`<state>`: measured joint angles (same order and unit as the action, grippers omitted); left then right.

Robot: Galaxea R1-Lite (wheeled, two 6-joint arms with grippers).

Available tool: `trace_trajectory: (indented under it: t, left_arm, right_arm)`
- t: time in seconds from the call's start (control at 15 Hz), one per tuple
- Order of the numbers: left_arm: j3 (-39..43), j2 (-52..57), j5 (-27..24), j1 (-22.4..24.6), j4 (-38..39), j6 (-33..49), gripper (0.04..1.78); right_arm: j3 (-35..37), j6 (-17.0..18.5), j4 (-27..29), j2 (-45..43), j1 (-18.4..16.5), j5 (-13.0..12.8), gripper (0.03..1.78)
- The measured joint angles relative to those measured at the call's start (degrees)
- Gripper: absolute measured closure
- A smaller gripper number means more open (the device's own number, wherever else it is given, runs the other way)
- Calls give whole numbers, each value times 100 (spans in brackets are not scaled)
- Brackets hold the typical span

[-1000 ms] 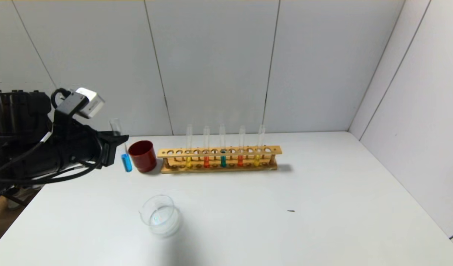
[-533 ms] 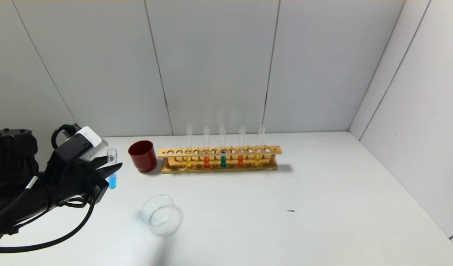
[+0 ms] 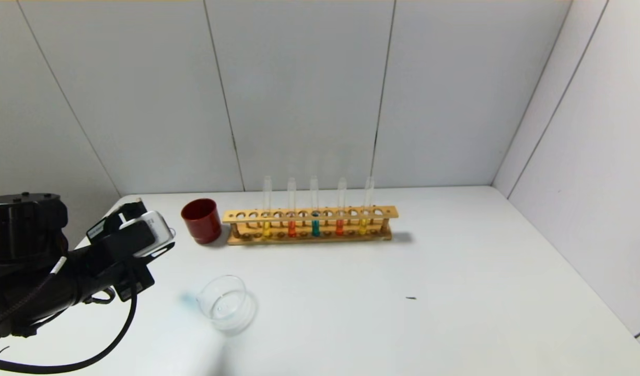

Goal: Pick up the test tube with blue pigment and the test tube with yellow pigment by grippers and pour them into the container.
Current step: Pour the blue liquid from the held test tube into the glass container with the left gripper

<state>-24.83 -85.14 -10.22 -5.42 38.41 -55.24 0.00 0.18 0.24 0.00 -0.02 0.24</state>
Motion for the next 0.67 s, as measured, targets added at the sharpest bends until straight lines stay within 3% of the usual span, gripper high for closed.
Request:
trace_trajectory:
  t: [0.27, 0.67]
  left_arm:
    - [-113, -361, -41, -2, 351, -703, 151]
    - [133, -1062, -783, -55, 2310, -1389, 151]
  right_arm:
    - [0, -2, 0, 0, 0, -2, 6]
    - [0, 0, 0, 0, 0, 0, 6]
